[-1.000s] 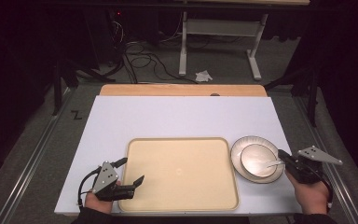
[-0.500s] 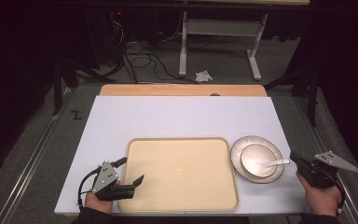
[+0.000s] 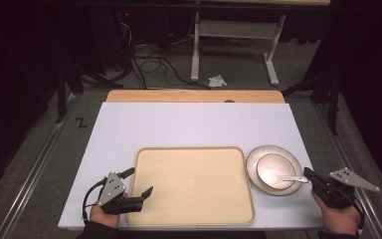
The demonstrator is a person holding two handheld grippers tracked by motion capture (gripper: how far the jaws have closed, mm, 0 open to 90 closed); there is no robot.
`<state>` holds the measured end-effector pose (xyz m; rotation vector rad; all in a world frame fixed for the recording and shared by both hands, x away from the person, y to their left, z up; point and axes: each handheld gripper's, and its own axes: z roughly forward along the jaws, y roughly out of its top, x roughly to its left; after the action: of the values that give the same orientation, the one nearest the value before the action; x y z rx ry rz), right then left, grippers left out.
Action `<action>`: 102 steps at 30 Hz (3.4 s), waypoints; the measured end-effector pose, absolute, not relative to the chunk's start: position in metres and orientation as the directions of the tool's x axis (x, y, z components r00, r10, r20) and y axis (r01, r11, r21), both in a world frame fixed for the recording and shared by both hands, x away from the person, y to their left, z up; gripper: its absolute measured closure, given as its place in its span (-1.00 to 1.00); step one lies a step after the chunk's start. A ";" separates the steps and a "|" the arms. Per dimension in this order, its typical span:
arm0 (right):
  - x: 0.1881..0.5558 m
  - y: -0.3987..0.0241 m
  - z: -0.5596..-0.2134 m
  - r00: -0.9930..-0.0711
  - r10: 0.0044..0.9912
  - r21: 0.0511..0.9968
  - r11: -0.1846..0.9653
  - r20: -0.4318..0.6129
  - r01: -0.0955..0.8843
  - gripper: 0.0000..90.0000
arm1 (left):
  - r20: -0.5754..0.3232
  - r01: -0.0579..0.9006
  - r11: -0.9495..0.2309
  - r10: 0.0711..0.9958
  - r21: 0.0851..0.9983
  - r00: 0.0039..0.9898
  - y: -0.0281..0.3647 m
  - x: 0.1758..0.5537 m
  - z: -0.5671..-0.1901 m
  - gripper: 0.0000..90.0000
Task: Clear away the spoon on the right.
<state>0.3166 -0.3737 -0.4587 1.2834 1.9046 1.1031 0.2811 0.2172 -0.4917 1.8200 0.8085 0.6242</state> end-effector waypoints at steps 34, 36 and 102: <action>0.291 -0.372 -0.442 -0.394 0.915 0.909 0.094 0.082 0.406 0.78 | 0.052 0.246 -0.272 0.762 0.930 0.645 0.217 0.281 -0.492 -0.65; 0.290 -0.373 -0.443 -0.401 0.910 0.907 0.080 0.104 0.415 0.62 | 0.052 0.247 -0.274 0.762 0.930 0.646 0.217 0.281 -0.492 -0.65; 0.294 -0.373 -0.458 -0.557 0.787 0.845 0.089 0.264 0.527 0.93 | 0.063 0.240 -0.281 0.761 0.929 0.646 0.216 0.280 -0.491 -0.65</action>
<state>0.2936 -0.3733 -0.4578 1.3141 2.1103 1.4551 0.2803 0.2158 -0.4913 1.8298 0.7995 0.6292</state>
